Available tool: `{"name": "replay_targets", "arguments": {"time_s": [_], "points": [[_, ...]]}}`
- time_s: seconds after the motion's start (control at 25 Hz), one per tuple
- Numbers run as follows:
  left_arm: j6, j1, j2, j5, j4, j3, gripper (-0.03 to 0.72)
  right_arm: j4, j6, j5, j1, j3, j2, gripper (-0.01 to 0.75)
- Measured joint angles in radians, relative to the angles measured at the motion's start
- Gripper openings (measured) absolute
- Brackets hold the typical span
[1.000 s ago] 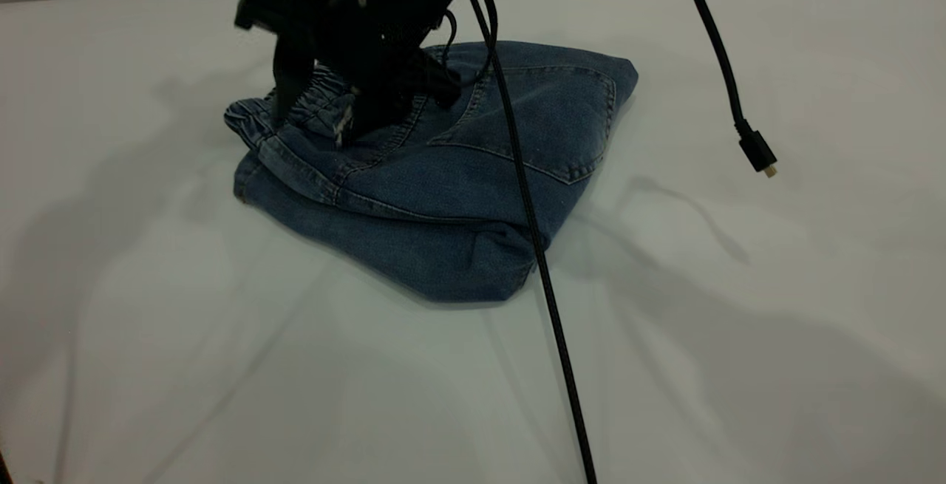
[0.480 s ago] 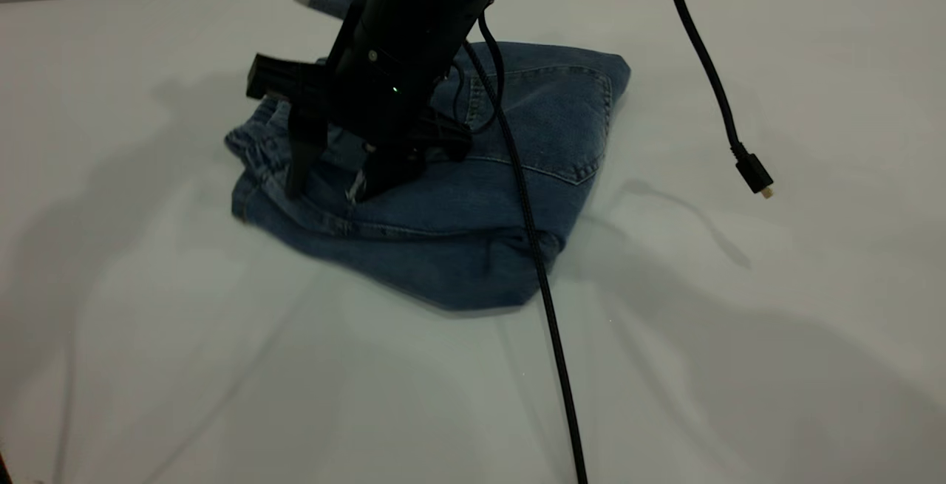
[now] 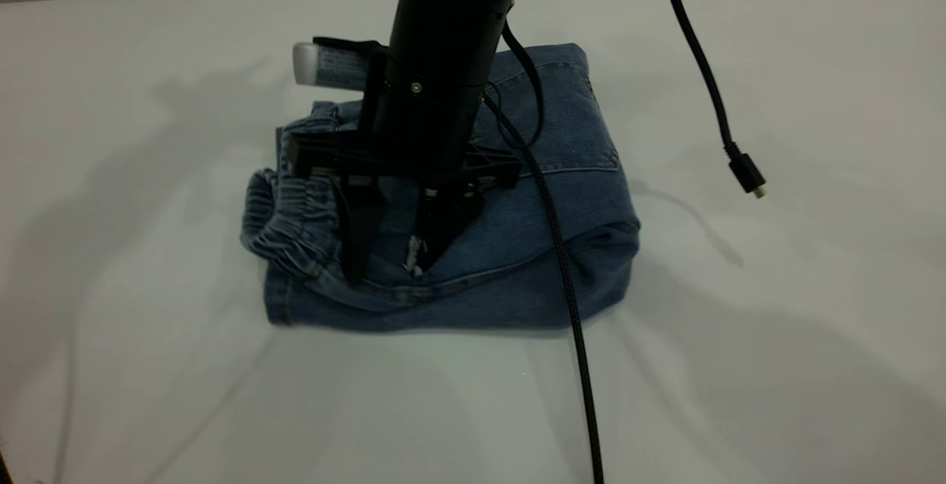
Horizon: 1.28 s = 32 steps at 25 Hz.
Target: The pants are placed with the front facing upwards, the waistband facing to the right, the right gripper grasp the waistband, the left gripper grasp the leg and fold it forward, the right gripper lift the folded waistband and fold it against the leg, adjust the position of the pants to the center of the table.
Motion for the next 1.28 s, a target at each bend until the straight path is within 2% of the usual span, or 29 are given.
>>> {"name": "replay_targets", "arguments": {"time_s": [0.4, 0.6, 0.72, 0.88, 1.08, 1.28], "points": [[-0.001, -0.001, -0.001, 0.006, -0.057, 0.0, 0.309, -0.033, 0.011, 0.012, 0.0, -0.066, -0.121, 0.346], [0.005, -0.002, -0.038, 0.039, -0.045, 0.001, 0.309, -0.118, 0.011, 0.131, 0.0, -0.161, -0.221, 0.344], [0.005, -0.002, -0.079, 0.055, -0.044, 0.002, 0.309, -0.178, -0.008, 0.146, 0.0, -0.19, -0.31, 0.331], [0.006, -0.002, -0.154, 0.079, -0.042, 0.002, 0.309, -0.273, 0.006, 0.147, 0.0, -0.19, -0.445, 0.3], [0.006, -0.002, -0.255, 0.124, -0.013, 0.002, 0.309, -0.285, 0.011, 0.147, 0.0, -0.18, -0.634, 0.273], [0.005, -0.002, -0.363, 0.179, 0.038, 0.002, 0.309, -0.334, 0.017, 0.146, 0.0, -0.066, -0.855, 0.269]]}}
